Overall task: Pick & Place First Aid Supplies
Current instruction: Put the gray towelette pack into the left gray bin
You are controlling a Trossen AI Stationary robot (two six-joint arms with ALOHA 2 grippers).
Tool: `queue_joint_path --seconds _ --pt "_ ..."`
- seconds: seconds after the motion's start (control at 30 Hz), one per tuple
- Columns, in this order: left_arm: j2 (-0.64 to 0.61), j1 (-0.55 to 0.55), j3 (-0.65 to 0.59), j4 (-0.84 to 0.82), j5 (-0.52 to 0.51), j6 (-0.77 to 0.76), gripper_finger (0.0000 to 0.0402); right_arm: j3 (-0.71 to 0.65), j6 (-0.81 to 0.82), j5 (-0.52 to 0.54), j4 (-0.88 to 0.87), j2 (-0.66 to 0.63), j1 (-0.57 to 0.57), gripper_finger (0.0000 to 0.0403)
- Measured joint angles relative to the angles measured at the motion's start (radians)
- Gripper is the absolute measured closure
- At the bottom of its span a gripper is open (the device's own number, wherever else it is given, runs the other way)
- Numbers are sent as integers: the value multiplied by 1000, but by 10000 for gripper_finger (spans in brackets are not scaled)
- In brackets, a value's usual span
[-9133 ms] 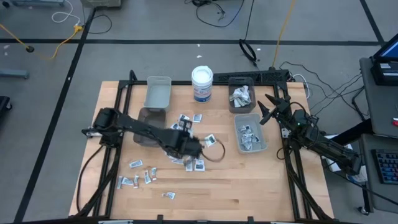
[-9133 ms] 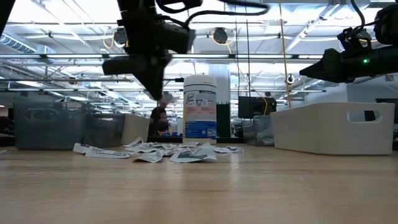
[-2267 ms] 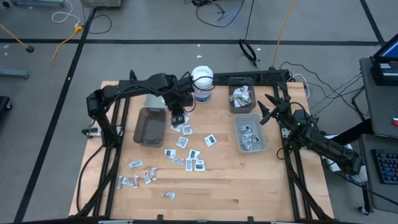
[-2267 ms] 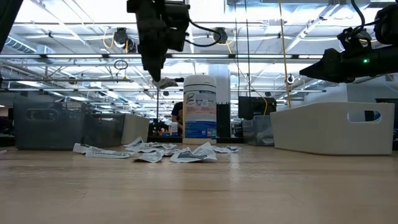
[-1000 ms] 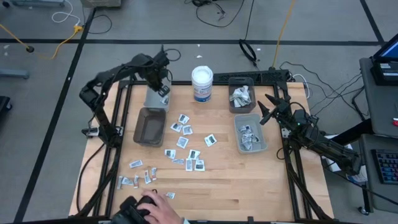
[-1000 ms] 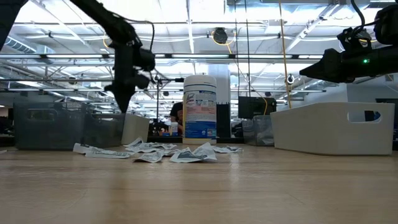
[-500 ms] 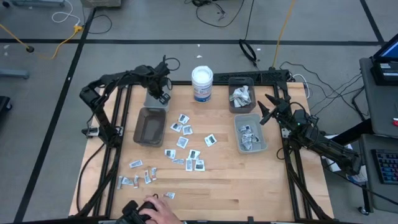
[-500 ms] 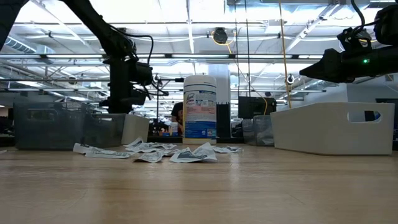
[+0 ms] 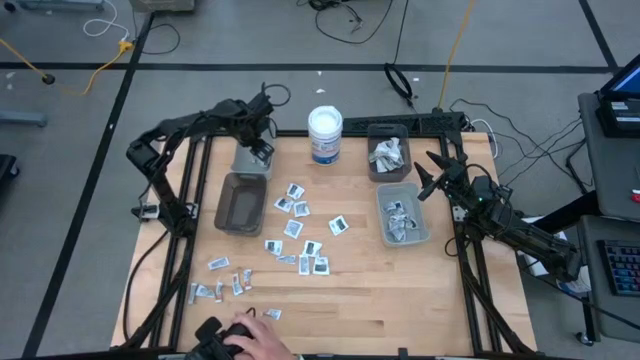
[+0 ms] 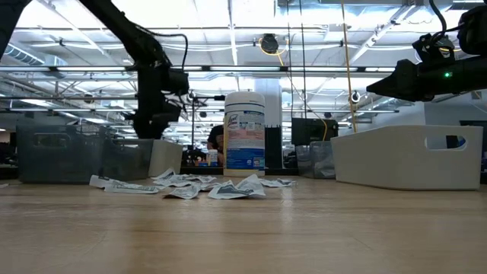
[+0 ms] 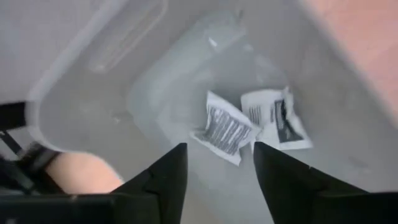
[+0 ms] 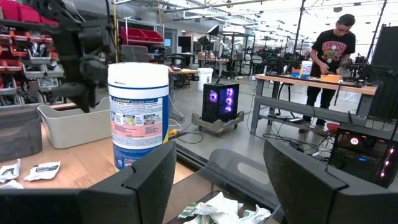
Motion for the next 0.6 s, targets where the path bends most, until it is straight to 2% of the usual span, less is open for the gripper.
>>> queue_joint_path --seconds 0.2,0.33,0.6 --pt "-31 -62 46 -67 1 -54 195 0 0 0 0 0 0 165" --pt "-30 -104 85 -158 15 -132 200 0 0 0 0 0 0 165" --pt "-30 -167 113 -160 32 -207 213 0 0 0 0 0 0 165"
